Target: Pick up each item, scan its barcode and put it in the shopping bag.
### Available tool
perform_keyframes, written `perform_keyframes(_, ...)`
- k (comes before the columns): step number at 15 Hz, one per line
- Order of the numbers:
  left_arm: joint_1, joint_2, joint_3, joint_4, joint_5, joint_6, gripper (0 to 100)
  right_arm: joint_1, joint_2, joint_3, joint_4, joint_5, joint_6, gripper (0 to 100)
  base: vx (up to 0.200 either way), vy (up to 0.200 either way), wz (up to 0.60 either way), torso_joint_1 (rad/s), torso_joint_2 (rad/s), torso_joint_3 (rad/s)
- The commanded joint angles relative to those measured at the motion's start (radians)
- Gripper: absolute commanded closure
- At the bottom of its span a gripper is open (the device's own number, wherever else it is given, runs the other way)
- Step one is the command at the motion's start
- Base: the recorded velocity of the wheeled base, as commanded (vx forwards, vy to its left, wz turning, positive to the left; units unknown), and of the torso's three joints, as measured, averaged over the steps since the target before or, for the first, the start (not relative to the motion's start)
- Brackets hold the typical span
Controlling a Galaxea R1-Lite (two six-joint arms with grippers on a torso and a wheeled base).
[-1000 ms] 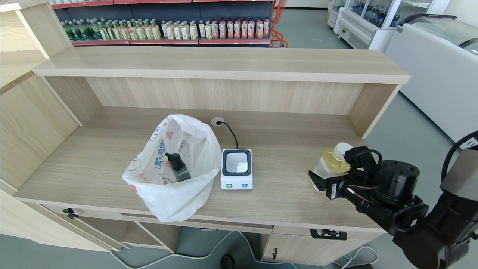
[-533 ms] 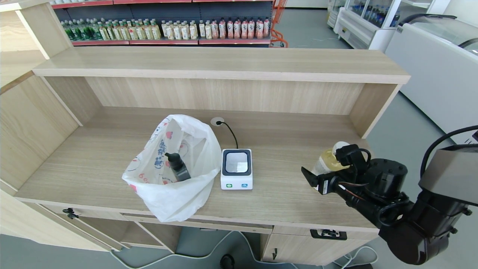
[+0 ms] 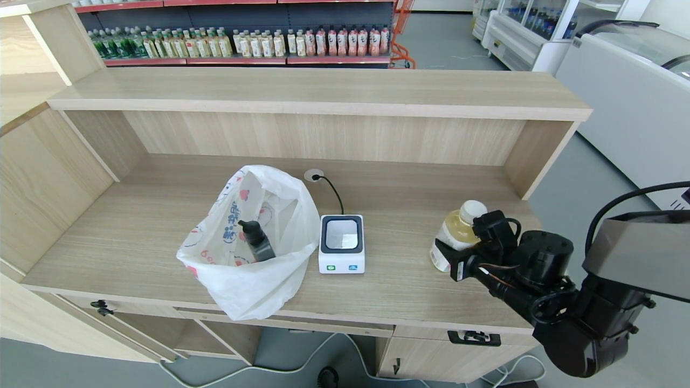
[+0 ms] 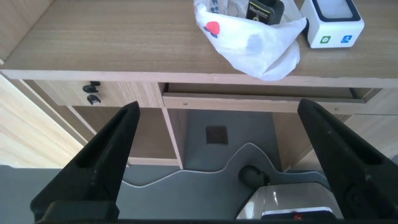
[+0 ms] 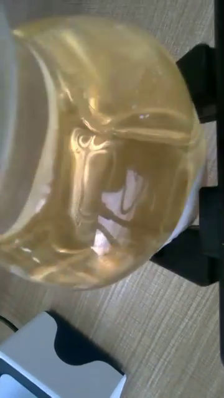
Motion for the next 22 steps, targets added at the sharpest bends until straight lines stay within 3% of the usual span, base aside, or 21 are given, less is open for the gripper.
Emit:
perform_keyframes(1,0.0,0.001,0.0,0.0,0.0,0.0,0,-0.002,0.001,-0.001,0.001,0.0,-0.002,100,0.0,0.0,0.0,0.0,0.0,0.0)
perform_keyframes(7,0.0,0.001,0.0,0.0,0.0,0.0,0,-0.005,-0.066,0.014,0.001,0.019,-0.063,100,0.0,0.0,0.0,0.0,0.0,0.0)
perform_keyframes(11,0.0,0.001,0.0,0.0,0.0,0.0,0,-0.048,-0.186,0.021,0.001,0.192,-0.066,100,0.0,0.0,0.0,0.0,0.0,0.0)
perform_keyframes(12,0.0,0.001,0.0,0.0,0.0,0.0,0,-0.048,-0.186,0.021,0.001,0.192,-0.066,100,0.0,0.0,0.0,0.0,0.0,0.0)
perform_keyframes(16,0.0,0.001,0.0,0.0,0.0,0.0,0,-0.072,-0.705,-0.065,0.601,0.368,0.307,100,0.0,0.0,0.0,0.0,0.0,0.0)
perform_keyframes(19,0.0,0.001,0.0,0.0,0.0,0.0,0,-0.011,-0.938,-0.283,1.062,0.576,0.474,100,0.0,0.0,0.0,0.0,0.0,0.0)
perform_keyframes(22,0.0,0.001,0.0,0.0,0.0,0.0,0,0.086,-0.981,-0.372,1.168,0.66,0.498,100,0.0,0.0,0.0,0.0,0.0,0.0)
